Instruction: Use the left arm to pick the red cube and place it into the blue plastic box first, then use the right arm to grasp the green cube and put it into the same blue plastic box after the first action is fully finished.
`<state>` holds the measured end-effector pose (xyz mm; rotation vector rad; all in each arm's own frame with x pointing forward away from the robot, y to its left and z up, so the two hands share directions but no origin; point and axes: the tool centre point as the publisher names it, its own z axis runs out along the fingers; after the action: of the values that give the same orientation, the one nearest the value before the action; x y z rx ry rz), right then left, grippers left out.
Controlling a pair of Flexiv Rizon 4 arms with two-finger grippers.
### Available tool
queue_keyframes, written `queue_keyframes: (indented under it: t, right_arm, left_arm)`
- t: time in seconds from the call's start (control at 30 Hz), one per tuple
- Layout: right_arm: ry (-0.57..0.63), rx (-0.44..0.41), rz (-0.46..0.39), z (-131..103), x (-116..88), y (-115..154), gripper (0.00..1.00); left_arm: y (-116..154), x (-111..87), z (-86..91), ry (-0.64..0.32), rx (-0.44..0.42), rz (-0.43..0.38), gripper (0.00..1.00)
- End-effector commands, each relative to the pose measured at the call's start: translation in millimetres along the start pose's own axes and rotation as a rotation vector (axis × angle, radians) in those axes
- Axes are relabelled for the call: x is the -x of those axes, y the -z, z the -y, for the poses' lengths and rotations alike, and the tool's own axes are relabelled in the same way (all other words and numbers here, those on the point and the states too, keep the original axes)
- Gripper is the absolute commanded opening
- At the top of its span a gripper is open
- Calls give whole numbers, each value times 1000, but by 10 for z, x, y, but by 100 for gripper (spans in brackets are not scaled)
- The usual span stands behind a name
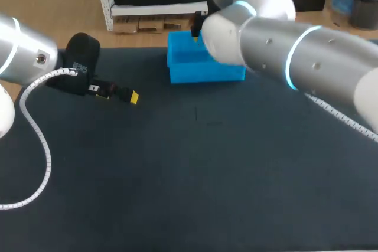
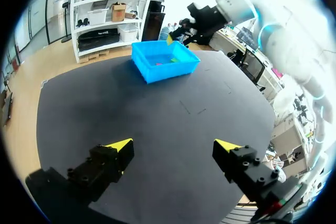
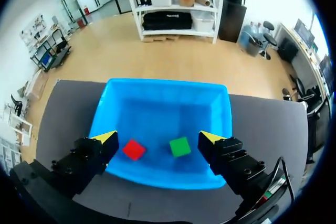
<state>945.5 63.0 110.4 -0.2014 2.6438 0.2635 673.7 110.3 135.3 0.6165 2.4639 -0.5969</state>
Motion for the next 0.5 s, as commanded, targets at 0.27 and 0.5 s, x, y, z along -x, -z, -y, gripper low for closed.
queue_keyframes:
  t: [0.27,0.5]
  right_arm:
    - [5,136,-180,90,-560,827,100]
    - [2,220,-86,87,-753,975,100]
  left_arm:
    - [7,-15,-15,-2,-8,6,100]
    - [7,-15,-15,-2,-8,6,100]
